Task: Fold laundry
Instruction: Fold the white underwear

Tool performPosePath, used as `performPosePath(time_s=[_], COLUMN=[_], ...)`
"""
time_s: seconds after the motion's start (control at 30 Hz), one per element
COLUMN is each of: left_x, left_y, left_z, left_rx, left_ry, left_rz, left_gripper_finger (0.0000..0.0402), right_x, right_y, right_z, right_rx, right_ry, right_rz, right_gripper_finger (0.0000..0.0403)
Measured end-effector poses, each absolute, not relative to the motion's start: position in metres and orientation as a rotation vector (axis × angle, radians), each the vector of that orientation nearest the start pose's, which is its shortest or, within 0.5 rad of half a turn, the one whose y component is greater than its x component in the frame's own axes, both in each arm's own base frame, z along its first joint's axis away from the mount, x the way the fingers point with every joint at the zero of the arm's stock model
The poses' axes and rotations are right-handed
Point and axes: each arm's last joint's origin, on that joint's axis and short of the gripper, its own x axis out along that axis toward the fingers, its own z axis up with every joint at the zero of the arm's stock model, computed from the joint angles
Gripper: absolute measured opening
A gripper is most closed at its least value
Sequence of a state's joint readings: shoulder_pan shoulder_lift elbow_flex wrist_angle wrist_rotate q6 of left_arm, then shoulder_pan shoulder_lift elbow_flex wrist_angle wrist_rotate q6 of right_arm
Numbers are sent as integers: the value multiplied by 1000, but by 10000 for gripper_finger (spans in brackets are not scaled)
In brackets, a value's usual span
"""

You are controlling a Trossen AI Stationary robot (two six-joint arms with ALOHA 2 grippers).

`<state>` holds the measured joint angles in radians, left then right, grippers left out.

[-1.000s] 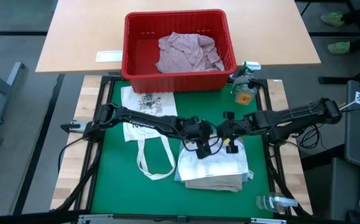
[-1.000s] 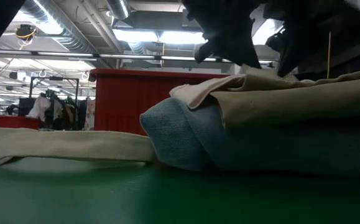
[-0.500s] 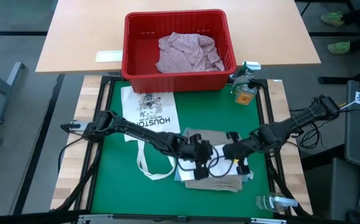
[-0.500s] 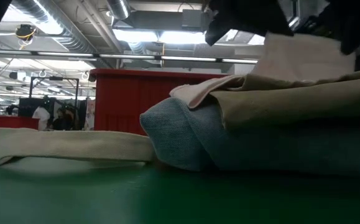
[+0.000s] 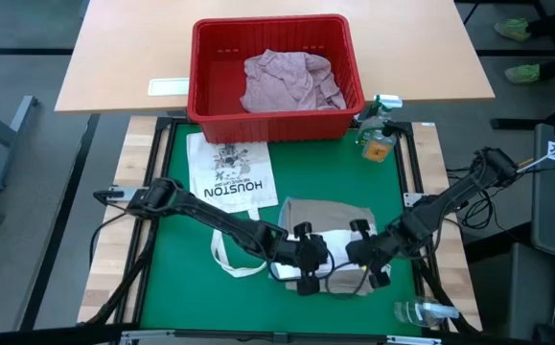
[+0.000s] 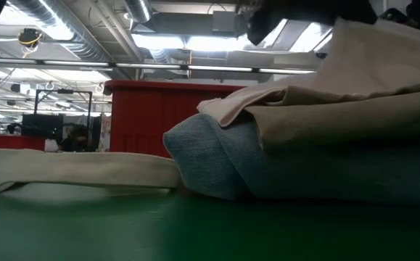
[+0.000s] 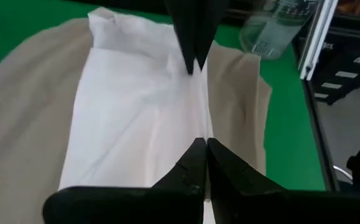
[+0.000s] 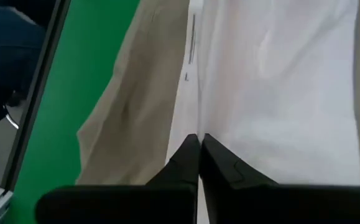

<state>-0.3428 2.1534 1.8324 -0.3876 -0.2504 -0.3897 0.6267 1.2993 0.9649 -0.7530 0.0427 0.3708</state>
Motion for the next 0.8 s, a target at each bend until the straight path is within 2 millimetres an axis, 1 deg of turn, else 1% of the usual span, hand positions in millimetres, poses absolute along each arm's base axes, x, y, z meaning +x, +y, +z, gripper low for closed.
performPosePath(time_s=[0.17, 0.3, 0.43, 0.6, 0.67, 0.8], left_x=[465, 466, 467, 467, 466, 467], left_y=[-164, -164, -167, -170, -171, -169], left_z=[230, 225, 218, 212, 212, 214], left_rx=[-152, -149, -163, -172, -176, -179], left_ry=[706, 715, 741, 778, 784, 779], left_rz=[33, 31, -16, -60, -75, -73], left_gripper_finger=[2, 2, 9, 49, 70, 110], right_x=[199, 198, 199, 197, 198, 197], right_y=[145, 144, 145, 144, 145, 145], right_z=[246, 246, 246, 245, 245, 246], right_rx=[-38, -22, -18, -20, -18, -8], right_ry=[1124, 1134, 1131, 1147, 1146, 1152], right_rz=[324, 309, 309, 313, 315, 331], right_gripper_finger=[5, 5, 5, 13, 30, 83])
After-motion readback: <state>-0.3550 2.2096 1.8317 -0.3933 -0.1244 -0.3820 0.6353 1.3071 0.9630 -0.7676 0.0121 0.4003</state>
